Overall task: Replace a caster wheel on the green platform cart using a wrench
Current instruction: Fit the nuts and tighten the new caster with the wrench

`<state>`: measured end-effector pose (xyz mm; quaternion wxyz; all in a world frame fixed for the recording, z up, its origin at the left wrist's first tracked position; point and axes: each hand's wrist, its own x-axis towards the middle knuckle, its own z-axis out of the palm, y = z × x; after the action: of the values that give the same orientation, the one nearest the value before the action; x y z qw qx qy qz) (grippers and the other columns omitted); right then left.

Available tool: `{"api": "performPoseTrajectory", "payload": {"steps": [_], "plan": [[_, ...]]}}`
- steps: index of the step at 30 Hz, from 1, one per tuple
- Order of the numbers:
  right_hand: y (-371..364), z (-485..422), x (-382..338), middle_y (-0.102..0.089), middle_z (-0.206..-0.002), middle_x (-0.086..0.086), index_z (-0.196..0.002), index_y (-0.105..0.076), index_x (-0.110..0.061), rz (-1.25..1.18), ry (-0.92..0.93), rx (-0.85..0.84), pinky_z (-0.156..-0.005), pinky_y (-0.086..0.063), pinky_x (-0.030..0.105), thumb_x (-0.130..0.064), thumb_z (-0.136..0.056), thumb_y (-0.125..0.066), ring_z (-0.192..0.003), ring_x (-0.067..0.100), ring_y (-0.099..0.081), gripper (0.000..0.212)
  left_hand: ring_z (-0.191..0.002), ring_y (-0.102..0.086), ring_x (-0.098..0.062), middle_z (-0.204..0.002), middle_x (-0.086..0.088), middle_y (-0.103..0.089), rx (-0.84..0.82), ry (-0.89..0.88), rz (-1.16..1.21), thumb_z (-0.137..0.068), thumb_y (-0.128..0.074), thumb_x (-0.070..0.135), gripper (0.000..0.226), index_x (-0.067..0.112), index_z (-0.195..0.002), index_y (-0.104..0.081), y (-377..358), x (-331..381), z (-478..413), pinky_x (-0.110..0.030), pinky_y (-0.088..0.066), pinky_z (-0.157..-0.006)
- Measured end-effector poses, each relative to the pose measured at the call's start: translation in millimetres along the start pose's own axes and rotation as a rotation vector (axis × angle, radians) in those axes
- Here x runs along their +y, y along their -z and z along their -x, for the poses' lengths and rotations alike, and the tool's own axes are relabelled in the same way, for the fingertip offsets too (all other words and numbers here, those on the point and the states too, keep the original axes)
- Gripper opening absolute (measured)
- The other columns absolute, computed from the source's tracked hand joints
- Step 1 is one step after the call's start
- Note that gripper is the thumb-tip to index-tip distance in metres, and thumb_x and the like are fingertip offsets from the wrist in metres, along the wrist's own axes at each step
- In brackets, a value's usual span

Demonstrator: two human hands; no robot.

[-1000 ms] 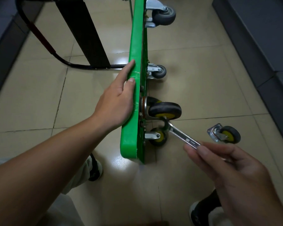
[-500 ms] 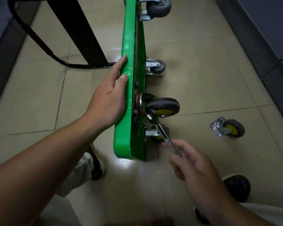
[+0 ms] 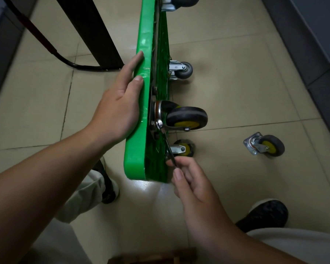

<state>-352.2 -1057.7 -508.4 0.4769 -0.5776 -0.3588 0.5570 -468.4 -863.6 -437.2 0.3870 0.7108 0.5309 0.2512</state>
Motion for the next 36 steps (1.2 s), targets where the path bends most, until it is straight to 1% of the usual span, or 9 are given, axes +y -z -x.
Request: {"api": "performPoseTrajectory", "payload": {"steps": [4, 9, 12, 15, 19, 24, 27, 31, 36], "plan": [[-5.8, -1.3, -2.1, -0.062, -0.094, 0.014, -0.116, -0.057, -0.047, -0.070, -0.035, -0.036, -0.063, -0.037, 0.041, -0.061, -0.091, -0.046, -0.068, 0.015, -0.045, 0.031, -0.094, -0.061, 0.002, -0.127, 0.023, -0.056, 0.003, -0.005, 0.005, -0.113, -0.031, 0.037, 0.047, 0.055, -0.157, -0.028, 0.0, 0.1, 0.1, -0.026, -0.047, -0.081], [-13.3, 0.1, -9.2, -0.049, -0.074, 0.002, -0.110, -0.058, -0.044, -0.117, -0.066, -0.069, -0.060, -0.031, 0.048, -0.055, -0.092, -0.048, -0.064, 0.024, -0.034, 0.023, -0.108, -0.061, -0.001, -0.145, 0.015, -0.052, -0.001, -0.013, 0.020, -0.113, -0.031, 0.037, 0.048, 0.054, -0.157, -0.028, 0.0, -1.3, 0.5, -0.028, -0.047, -0.088], [-13.4, -1.1, -18.0, -0.050, -0.070, -0.003, -0.109, -0.059, -0.041, -0.099, -0.075, -0.149, -0.059, -0.039, 0.035, -0.041, -0.097, -0.048, -0.063, 0.020, -0.045, 0.015, -0.107, -0.061, 0.000, -0.152, 0.014, -0.049, -0.005, -0.013, 0.020, -0.113, -0.031, 0.036, 0.048, 0.052, -0.158, -0.027, 0.1, -1.3, 0.0, -0.027, -0.046, -0.085], [-9.4, -2.4, -27.5, -0.058, -0.070, -0.001, -0.117, -0.059, -0.030, -0.069, -0.112, -0.255, -0.063, -0.049, 0.026, -0.034, -0.103, -0.049, -0.064, 0.016, -0.059, 0.017, -0.106, -0.061, -0.001, -0.143, 0.019, -0.050, -0.004, -0.011, 0.020, -0.112, -0.031, 0.038, 0.048, 0.054, -0.158, -0.027, 0.3, -0.6, 0.2, -0.031, -0.049, -0.089], [-2.2, -8.8, -40.5, -0.066, -0.074, 0.012, -0.117, -0.058, -0.020, -0.018, -0.173, -0.319, -0.066, -0.056, 0.035, -0.031, -0.109, -0.045, -0.067, 0.025, -0.072, 0.020, -0.101, -0.060, 0.007, -0.127, 0.032, -0.051, -0.006, -0.009, 0.020, -0.109, -0.031, 0.043, 0.049, 0.056, -0.156, -0.028, 1.0, 0.8, 1.1, -0.028, -0.049, -0.089], [-7.5, -8.0, -43.7, -0.066, -0.066, 0.015, -0.106, -0.060, -0.016, 0.092, -0.076, -0.256, -0.060, -0.056, 0.043, -0.032, -0.110, -0.039, -0.055, 0.024, -0.069, 0.026, -0.107, -0.059, 0.006, -0.139, 0.021, -0.050, -0.011, -0.011, 0.026, -0.105, -0.030, 0.047, 0.053, 0.055, -0.157, -0.027, 1.4, 1.2, 1.3, -0.033, -0.050, -0.097], [-16.2, 0.4, -41.0, -0.065, -0.064, 0.005, -0.123, -0.055, -0.031, 0.121, -0.024, -0.228, -0.054, -0.057, 0.038, -0.034, -0.110, -0.040, -0.050, 0.020, -0.065, 0.020, -0.109, -0.061, -0.002, -0.146, 0.018, -0.050, -0.018, -0.001, 0.025, -0.102, -0.029, 0.049, 0.055, 0.055, -0.157, -0.026, 1.1, 1.9, 1.4, -0.040, -0.051, -0.100], [-18.6, 5.2, -41.0, -0.062, -0.060, 0.002, -0.144, -0.028, -0.063, 0.084, 0.015, -0.209, -0.051, -0.052, 0.030, -0.030, -0.110, -0.040, -0.045, 0.022, -0.062, 0.049, -0.120, -0.057, -0.005, -0.155, 0.015, -0.047, -0.010, -0.003, 0.006, -0.101, -0.028, 0.051, 0.057, 0.056, -0.157, -0.026, 1.4, 1.9, 1.6, -0.039, -0.047, -0.104], [-14.0, -3.3, -47.1, -0.062, -0.063, 0.007, -0.145, -0.033, -0.064, -0.035, 0.019, -0.168, -0.048, -0.050, 0.029, -0.029, -0.109, -0.041, -0.044, 0.027, -0.061, 0.051, -0.128, -0.055, -0.011, -0.156, 0.013, -0.047, -0.001, 0.005, -0.010, -0.101, -0.028, 0.050, 0.056, 0.056, -0.157, -0.027, 0.8, 2.7, 2.0, -0.041, -0.044, -0.109]]}}
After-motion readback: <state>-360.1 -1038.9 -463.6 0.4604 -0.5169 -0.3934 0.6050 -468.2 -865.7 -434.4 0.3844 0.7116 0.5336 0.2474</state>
